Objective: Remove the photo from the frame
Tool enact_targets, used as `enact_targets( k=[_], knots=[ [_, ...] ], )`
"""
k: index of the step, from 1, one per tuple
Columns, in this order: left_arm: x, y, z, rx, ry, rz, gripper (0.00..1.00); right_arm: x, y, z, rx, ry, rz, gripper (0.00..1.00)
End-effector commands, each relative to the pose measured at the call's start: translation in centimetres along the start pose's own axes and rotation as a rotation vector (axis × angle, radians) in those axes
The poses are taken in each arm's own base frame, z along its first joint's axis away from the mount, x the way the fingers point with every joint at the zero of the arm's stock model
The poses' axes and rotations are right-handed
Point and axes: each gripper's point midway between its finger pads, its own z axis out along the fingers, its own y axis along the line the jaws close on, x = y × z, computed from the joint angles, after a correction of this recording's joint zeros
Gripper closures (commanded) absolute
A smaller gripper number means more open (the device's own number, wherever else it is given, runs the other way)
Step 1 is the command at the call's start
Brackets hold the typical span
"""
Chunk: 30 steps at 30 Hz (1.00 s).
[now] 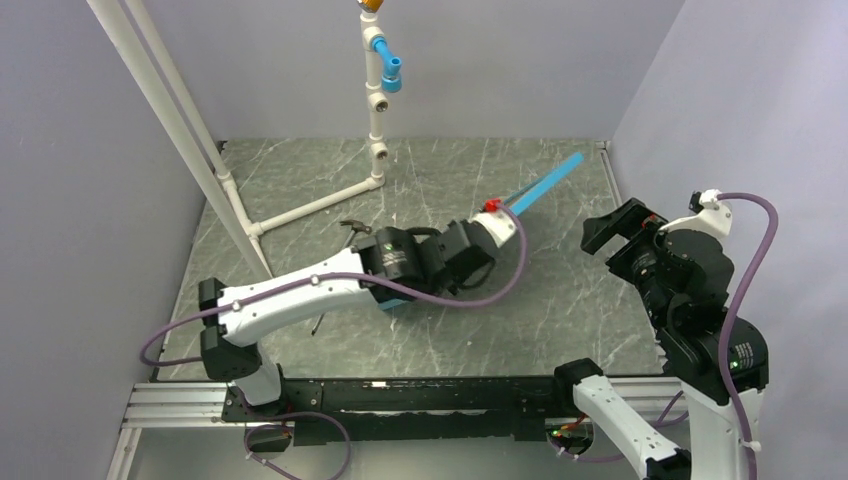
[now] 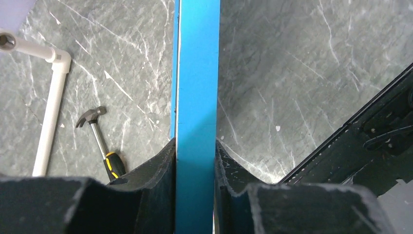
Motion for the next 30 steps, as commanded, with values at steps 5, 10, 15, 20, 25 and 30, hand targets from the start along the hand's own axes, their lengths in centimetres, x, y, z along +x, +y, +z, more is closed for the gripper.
enact_targets(
  k=[5, 10, 15, 20, 25, 30],
  knots=[
    [-4.9, 6.3, -3.2, 0.082, -0.189, -0.266, 1.0, 3.3, -0.9, 1.7, 0.026, 0.079, -0.039, 0.01],
    [-4.7, 8.9, -1.9, 0.146, -0.206, -0.368, 1.0, 4.3, -1.3, 2.1, 0.034, 0.099, -0.036, 0.01],
    [-4.4, 10.9, -0.9, 0.195, -0.23, -0.458, 1.0, 4.8, -1.8, 2.3, 0.048, 0.104, -0.046, 0.01],
    [-3.9, 11.3, 0.0, 0.196, -0.217, -0.501, 1.0, 5.7, -1.9, 3.0, 0.057, 0.129, -0.053, 0.01],
    [-2.8, 12.6, 1.0, 0.201, -0.244, -0.599, 1.0, 6.4, -1.9, 3.5, 0.054, 0.148, -0.053, 0.01],
    [-1.9, 13.4, 1.7, 0.224, -0.24, -0.648, 1.0, 6.7, -2.0, 3.6, 0.06, 0.154, -0.056, 0.01]
  ],
)
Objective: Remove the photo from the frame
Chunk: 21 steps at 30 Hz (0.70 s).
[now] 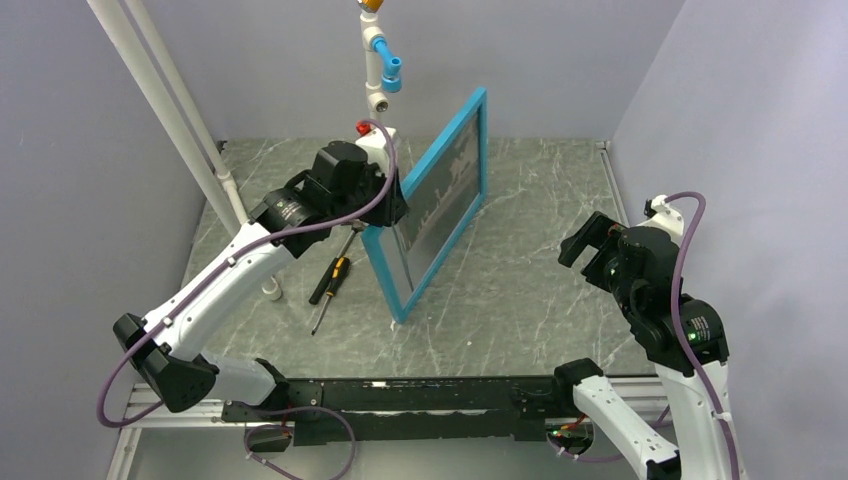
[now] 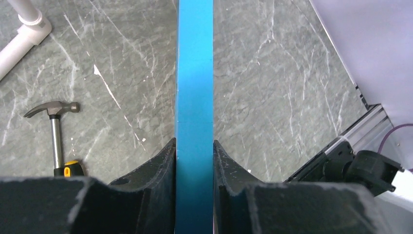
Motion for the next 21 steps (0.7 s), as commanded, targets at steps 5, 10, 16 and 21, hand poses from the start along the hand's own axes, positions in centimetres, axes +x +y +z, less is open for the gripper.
enact_targets(
  k=[5, 10, 16, 21],
  knots=[
    [-1.0, -2.3, 2.1, 0.184, -0.033, -0.068, 1.0, -0.4, 0.7, 0.4, -0.026, -0.018, 0.014, 0.01],
    [0.0, -4.5, 2.3, 0.326, 0.045, 0.016, 1.0, -0.1, 0.6, 0.6, -0.022, -0.009, 0.013, 0.01],
    [1.8, -5.4, 1.7, 0.422, 0.114, 0.09, 1.0, 0.0, 0.6, 0.7, -0.022, -0.008, 0.015, 0.01],
    [3.3, -6.0, 1.5, 0.491, 0.169, 0.12, 1.0, 0.1, 0.9, 1.0, -0.026, 0.002, 0.019, 0.01]
  ],
)
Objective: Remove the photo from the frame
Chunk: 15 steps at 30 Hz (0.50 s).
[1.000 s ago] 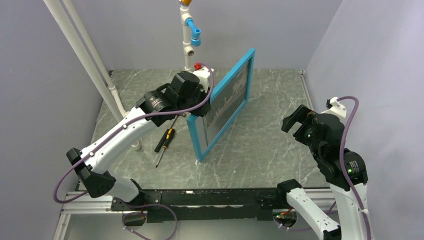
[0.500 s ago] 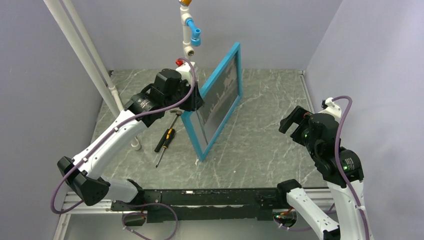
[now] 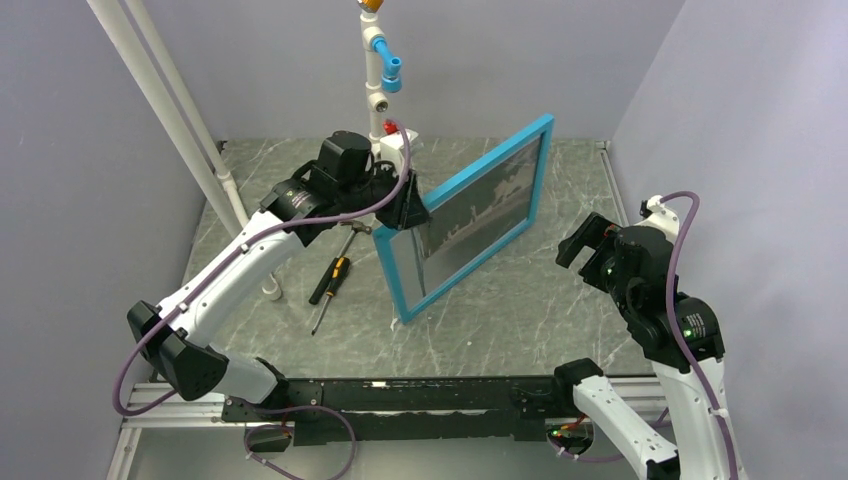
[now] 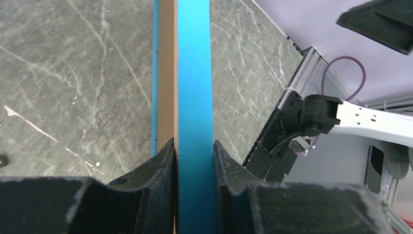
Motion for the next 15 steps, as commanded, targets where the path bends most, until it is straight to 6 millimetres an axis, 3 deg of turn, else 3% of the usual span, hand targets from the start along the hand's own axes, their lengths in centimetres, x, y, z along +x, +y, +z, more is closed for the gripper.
enact_targets(
  k=[1, 15],
  knots=[
    [3.0, -2.0, 1.6, 0.17, 0.113, 0.044, 1.0, -0.5, 0.9, 0.5, -0.029, -0.016, 0.018, 0.01],
    [4.9, -5.8, 2.6, 0.416, 0.201, 0.11, 1.0, -0.9, 1.0, 0.3, -0.034, -0.034, 0.033, 0.01]
  ],
)
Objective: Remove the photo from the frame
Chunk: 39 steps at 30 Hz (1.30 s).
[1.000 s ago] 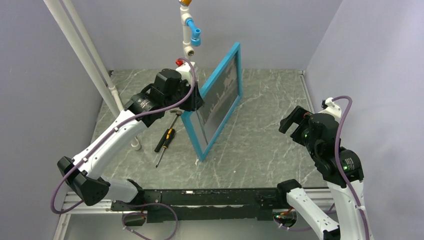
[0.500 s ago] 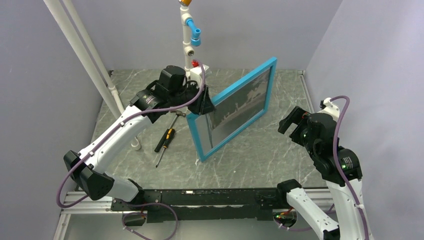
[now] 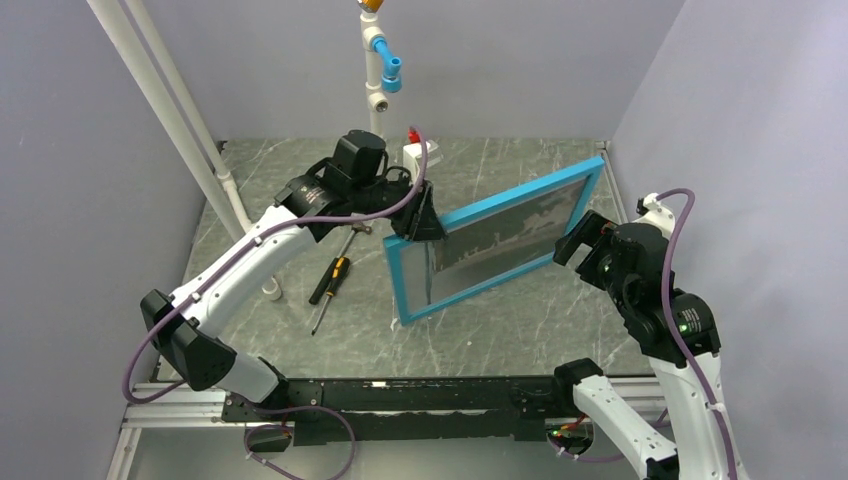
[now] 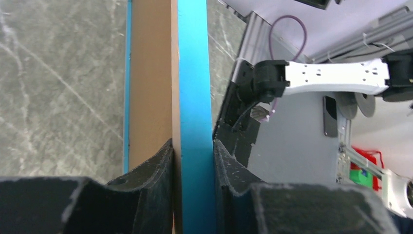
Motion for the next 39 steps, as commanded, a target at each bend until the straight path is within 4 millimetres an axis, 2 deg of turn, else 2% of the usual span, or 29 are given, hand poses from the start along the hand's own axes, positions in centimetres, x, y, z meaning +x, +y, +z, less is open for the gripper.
enact_targets(
  k=[1, 5, 14, 24, 39],
  knots=[
    [3.3, -0.8, 2.8, 0.15, 0.114, 0.045, 1.0, -1.3, 0.5, -0.4, -0.028, -0.061, 0.028, 0.01],
    [3.8, -0.5, 3.6, 0.171, 0.139, 0.02, 1.0, -1.9, 0.4, -1.0, -0.034, -0.091, 0.04, 0.01],
    [4.0, 3.5, 6.3, 0.106, 0.212, -0.043, 1.0, -1.8, 0.2, -1.0, -0.023, -0.086, 0.038, 0.01],
    [5.6, 6.4, 9.5, 0.208, 0.306, -0.004, 1.0, -2.3, -0.2, -1.4, 0.0, -0.097, 0.023, 0.01],
    [8.6, 9.3, 13.5, 0.293, 0.346, -0.087, 1.0, -1.6, 0.3, 0.3, 0.008, -0.064, 0.018, 0.01]
  ],
)
